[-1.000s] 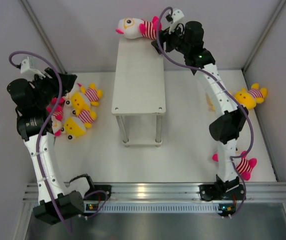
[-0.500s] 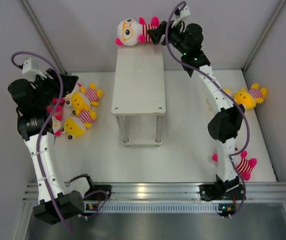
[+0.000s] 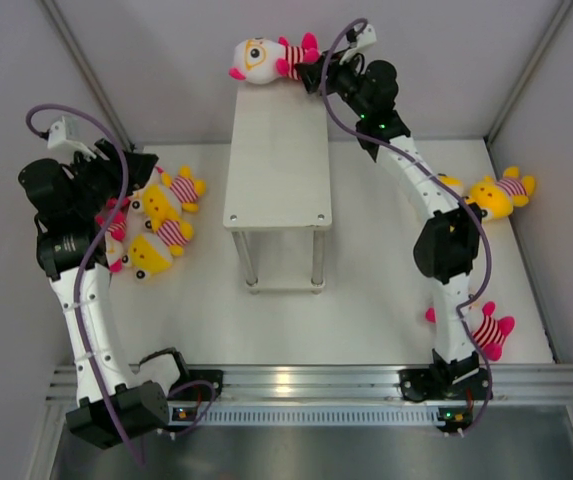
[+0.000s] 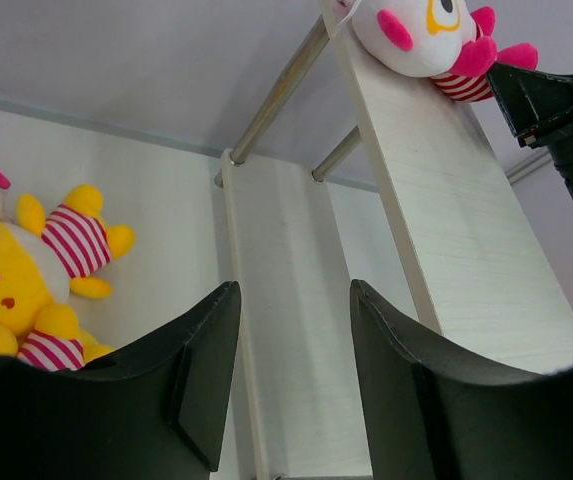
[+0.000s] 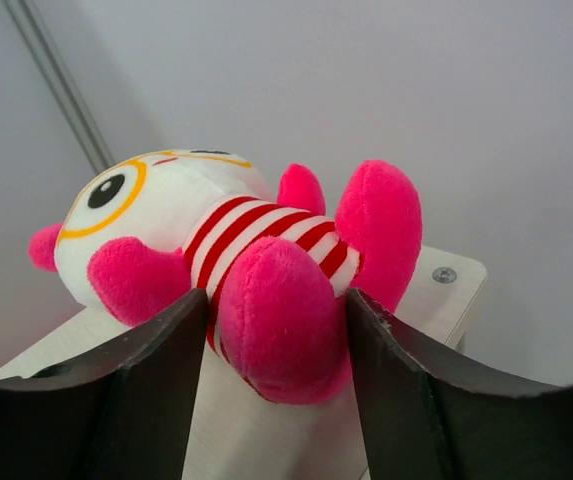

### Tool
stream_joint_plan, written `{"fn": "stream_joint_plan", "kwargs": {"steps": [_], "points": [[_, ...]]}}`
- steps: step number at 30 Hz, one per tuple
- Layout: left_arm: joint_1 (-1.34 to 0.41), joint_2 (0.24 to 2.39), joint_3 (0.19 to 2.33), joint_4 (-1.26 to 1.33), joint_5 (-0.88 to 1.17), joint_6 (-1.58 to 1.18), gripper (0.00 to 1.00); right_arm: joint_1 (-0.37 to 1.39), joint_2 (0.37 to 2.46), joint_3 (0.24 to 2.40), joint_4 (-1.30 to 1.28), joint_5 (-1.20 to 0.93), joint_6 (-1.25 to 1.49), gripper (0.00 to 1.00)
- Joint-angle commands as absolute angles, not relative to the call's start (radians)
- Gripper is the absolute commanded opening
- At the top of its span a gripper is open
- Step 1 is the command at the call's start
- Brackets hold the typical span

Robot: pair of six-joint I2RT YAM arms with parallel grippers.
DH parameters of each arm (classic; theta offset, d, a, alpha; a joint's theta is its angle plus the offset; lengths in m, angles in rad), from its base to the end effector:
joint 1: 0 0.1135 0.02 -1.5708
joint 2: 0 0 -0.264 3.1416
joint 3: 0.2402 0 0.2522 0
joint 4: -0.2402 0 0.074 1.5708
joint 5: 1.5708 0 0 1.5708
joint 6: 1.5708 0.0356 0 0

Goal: Place and organize the stuffed toys onto the shelf

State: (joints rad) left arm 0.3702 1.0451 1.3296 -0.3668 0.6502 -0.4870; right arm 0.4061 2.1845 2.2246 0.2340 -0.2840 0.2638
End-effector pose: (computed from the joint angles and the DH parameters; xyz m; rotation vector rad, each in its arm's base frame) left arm 0.2015 0.0551 0.4598 -0.2130 1.6598 -0.6237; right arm 0.4724 0.2140 0.4284 -0.3430 1.3018 0.7526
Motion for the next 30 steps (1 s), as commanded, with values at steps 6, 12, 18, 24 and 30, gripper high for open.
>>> {"fn": "stream_joint_plan", "kwargs": {"steps": [6,12,18,24,30], "points": [[0.368,1.029,1.345,-0.325,0.657,-0.442,0.54,0.416,2.256,2.306,0.331,-0.226,0.158,0.52],[0.368,1.043,1.338,-0.327,0.650,-0.436,0.54,0.416,2.270,2.287,0.380,-0.218,0.095,0.45],[0.367,1.046,1.322,-0.325,0.623,-0.376,0.52,0.416,2.292,2.319,0.374,-0.133,0.084,0.41],[0.365,1.034,1.256,-0.365,0.551,-0.169,0.49,0.420,2.270,2.309,0.364,-0.179,0.074,0.56],[0.322,0.977,1.168,-0.466,0.343,0.179,0.50,0.420,2.154,2.191,0.376,-0.222,0.048,0.80]]}}
